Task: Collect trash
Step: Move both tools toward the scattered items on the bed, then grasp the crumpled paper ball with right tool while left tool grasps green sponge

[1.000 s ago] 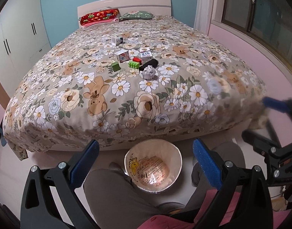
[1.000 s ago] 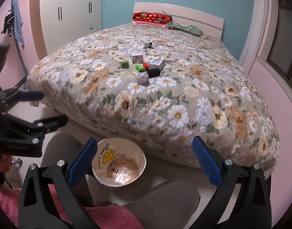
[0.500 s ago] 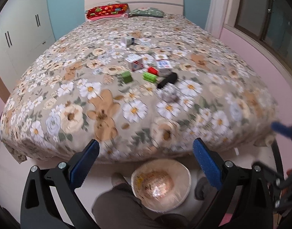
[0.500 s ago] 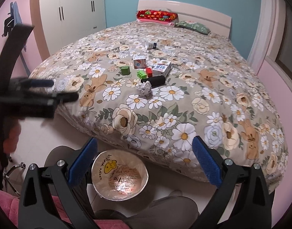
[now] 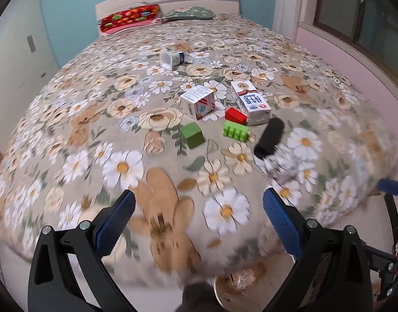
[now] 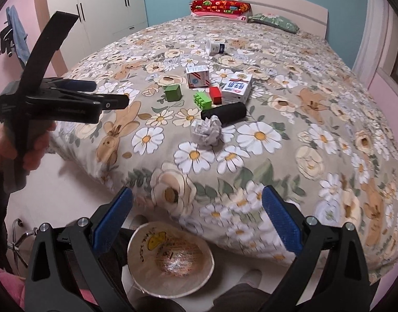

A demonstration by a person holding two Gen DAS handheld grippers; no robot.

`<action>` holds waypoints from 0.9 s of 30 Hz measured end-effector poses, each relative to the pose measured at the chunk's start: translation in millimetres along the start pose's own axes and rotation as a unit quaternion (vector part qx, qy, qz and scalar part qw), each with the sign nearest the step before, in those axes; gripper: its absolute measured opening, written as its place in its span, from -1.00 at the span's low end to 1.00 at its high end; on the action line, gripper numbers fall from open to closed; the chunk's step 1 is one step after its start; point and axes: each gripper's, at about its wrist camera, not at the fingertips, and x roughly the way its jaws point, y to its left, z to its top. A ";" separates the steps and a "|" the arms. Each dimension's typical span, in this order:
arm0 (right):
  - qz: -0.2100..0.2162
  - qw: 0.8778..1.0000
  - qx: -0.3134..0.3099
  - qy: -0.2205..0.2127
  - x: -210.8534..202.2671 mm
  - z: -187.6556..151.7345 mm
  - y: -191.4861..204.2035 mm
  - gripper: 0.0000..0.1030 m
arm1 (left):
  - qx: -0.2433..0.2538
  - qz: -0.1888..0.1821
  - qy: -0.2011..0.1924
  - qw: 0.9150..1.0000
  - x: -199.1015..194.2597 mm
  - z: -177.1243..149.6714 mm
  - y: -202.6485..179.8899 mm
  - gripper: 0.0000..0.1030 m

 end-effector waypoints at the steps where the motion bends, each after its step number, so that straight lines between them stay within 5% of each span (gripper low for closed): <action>1: 0.000 1.000 0.002 0.002 9.2 4.5 -0.4 0.88 | 0.007 -0.006 -0.004 1.000 9.4 4.7 5.6 0.93; 14: -0.024 0.999 0.033 0.022 111.2 41.1 -12.7 0.88 | 0.108 -0.073 -0.010 0.991 118.8 49.3 26.1 0.92; 21: -0.032 0.999 0.025 0.032 143.1 46.6 -14.6 0.87 | 0.096 -0.112 0.006 0.989 157.4 56.5 32.1 0.89; 24: -0.031 0.999 0.025 0.029 148.2 47.1 -15.7 0.82 | 0.089 -0.126 0.013 0.988 165.8 58.0 29.8 0.40; 27: -0.030 0.999 0.023 0.017 150.8 48.7 -17.1 0.56 | 0.078 -0.130 0.015 0.988 169.2 58.4 28.5 0.23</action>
